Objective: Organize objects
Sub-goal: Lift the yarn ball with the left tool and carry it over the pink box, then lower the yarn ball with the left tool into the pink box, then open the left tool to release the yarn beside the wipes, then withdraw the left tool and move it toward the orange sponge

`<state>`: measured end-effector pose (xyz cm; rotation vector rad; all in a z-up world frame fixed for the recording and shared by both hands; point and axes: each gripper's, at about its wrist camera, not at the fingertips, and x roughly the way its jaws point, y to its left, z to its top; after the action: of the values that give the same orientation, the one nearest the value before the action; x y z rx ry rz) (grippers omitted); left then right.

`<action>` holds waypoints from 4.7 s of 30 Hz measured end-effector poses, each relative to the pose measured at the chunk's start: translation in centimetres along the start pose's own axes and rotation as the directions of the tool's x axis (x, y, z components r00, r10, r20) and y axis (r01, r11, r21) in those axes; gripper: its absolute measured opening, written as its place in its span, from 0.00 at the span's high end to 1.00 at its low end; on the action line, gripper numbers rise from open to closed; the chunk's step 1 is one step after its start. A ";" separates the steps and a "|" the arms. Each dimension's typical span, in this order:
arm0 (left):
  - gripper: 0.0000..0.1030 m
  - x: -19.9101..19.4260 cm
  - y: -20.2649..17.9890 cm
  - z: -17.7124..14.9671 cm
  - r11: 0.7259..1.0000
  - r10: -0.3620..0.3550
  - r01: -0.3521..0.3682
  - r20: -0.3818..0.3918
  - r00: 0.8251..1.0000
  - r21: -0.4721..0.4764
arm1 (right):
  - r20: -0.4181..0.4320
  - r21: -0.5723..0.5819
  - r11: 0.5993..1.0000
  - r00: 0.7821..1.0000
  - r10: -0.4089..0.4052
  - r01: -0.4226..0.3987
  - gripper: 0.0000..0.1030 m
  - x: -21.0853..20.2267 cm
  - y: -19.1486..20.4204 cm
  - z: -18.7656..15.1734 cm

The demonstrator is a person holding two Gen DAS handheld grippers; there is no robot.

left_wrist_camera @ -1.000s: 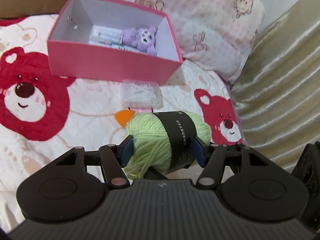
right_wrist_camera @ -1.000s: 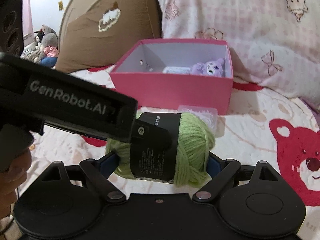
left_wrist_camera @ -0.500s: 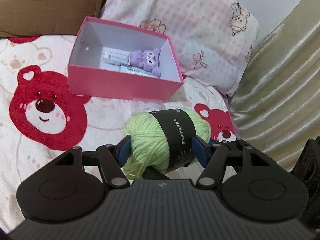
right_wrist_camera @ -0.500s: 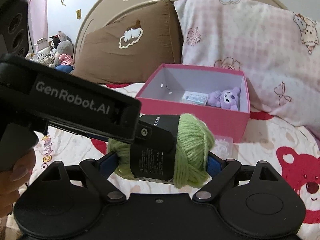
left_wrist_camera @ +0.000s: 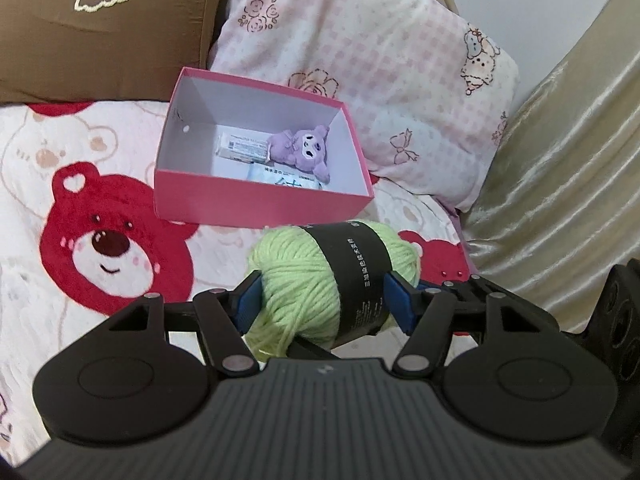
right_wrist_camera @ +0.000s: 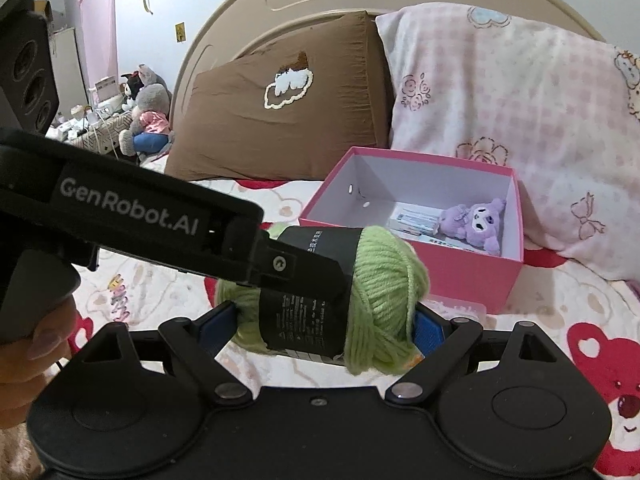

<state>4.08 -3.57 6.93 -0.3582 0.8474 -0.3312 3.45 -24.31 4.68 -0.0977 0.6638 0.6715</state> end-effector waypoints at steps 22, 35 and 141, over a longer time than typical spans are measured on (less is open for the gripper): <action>0.39 2.1 2.1 11.7 0.994 0.084 -0.083 -0.015 0.996 0.078 | -0.013 -0.009 0.997 0.997 0.082 -0.082 0.18 6.2 -2.4 10.8; 0.41 11.0 5.9 14.7 0.989 0.124 -0.118 -0.065 0.990 0.090 | -0.107 0.127 0.986 0.987 0.124 -0.110 0.20 15.1 -7.4 12.7; 0.53 5.0 2.9 10.0 0.979 0.189 -0.180 -0.105 0.976 0.090 | -0.135 -0.124 0.992 0.991 -0.004 -0.013 0.14 3.1 -4.5 9.0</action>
<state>15.36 -1.37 8.44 -0.1849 0.9679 -0.2127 12.82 -23.59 9.40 -0.2595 0.7519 0.7149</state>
